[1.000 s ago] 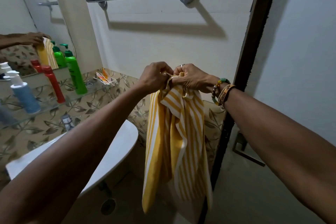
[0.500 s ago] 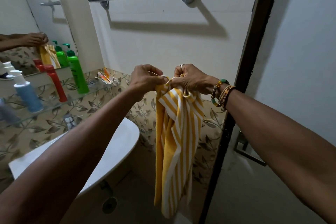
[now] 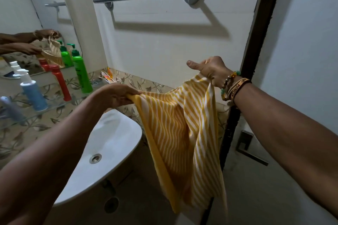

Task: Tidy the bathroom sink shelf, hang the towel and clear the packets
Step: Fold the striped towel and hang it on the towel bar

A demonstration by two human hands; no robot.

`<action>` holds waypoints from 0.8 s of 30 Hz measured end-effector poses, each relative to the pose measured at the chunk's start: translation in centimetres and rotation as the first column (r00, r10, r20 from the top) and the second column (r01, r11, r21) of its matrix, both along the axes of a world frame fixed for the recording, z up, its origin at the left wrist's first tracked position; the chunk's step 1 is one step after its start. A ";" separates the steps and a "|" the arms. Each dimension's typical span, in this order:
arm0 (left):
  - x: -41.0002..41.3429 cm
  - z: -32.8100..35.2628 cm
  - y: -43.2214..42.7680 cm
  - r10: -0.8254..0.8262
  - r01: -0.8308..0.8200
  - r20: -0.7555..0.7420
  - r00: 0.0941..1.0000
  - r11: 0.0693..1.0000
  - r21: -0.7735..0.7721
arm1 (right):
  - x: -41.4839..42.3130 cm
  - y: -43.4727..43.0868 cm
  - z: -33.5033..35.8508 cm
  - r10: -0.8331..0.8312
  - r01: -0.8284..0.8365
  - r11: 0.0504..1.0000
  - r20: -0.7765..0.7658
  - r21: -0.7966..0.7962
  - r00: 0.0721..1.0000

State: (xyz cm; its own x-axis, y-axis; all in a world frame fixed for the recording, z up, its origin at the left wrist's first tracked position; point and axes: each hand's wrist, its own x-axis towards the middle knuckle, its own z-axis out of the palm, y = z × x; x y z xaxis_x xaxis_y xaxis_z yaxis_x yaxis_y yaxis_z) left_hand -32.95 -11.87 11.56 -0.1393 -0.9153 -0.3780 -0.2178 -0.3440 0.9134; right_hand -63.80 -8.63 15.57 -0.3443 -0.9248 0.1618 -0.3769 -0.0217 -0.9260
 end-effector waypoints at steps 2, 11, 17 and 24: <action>0.2 0.1 0.4 -0.050 0.050 -0.038 0.998 0.999 0.012 | 0.2 0.4 0.4 0.010 -0.019 0.998 0.133 0.067 0.991; -1.1 0.8 1.4 -0.049 0.040 -0.262 0.964 0.998 -0.038 | 1.0 2.6 0.4 0.066 -0.163 0.960 0.382 0.228 0.922; -4.2 1.2 2.5 -0.102 0.084 -0.189 0.977 0.991 -0.101 | 1.3 2.4 -0.2 -0.013 -0.080 0.965 0.348 0.250 0.938; -7.3 1.4 3.3 -0.010 -0.016 -0.179 0.984 0.990 -0.141 | 2.1 2.4 0.1 -0.017 -0.025 0.986 0.246 0.164 0.969</action>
